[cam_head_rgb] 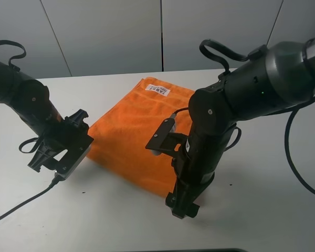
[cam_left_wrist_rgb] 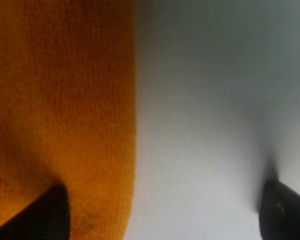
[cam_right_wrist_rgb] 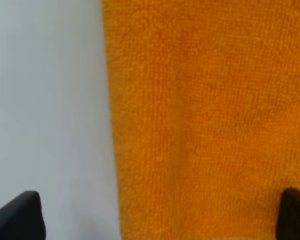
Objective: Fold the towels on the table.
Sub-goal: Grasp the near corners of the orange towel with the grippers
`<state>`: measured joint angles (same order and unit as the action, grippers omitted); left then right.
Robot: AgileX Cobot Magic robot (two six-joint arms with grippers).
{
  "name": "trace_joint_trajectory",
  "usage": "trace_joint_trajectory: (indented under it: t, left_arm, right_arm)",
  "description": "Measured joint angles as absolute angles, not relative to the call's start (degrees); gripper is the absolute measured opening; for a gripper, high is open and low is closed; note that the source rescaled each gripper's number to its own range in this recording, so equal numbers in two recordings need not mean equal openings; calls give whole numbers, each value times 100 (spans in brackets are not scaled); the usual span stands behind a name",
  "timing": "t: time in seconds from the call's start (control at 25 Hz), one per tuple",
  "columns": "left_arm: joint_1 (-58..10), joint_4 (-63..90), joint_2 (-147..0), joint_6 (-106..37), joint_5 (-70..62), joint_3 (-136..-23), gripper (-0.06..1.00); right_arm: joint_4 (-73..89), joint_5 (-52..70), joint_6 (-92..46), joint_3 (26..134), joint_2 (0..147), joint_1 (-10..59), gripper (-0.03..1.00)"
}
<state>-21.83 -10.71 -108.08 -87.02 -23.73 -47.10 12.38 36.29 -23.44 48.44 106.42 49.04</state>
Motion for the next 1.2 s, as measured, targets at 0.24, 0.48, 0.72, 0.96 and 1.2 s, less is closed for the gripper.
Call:
trace_joint_trajectory:
  t: [0.24, 0.48, 0.72, 0.96, 1.2]
  left_arm:
    - [-2183, -1071, -10811, -8702, -2359, -4710, 99]
    - [-2183, -1071, -10811, -8702, -2359, -4710, 99]
    - [-2183, -1059, -10811, -8702, -2359, -4710, 99]
    - [-2183, -1049, -10811, -8702, -2347, -4710, 99]
    - [-2183, -1037, -10811, -8702, -2347, -4710, 99]
  right_arm:
    - [1248, 3407, -2249, 4844, 10642, 4904, 100]
    - [1248, 3381, -2214, 4844, 10642, 4904, 100]
    - [1261, 3353, -2193, 4844, 10866, 4904, 100]
    - [1261, 3352, -2086, 4896, 10942, 4904, 100]
    - [1261, 3360, -2064, 4896, 10952, 4904, 100]
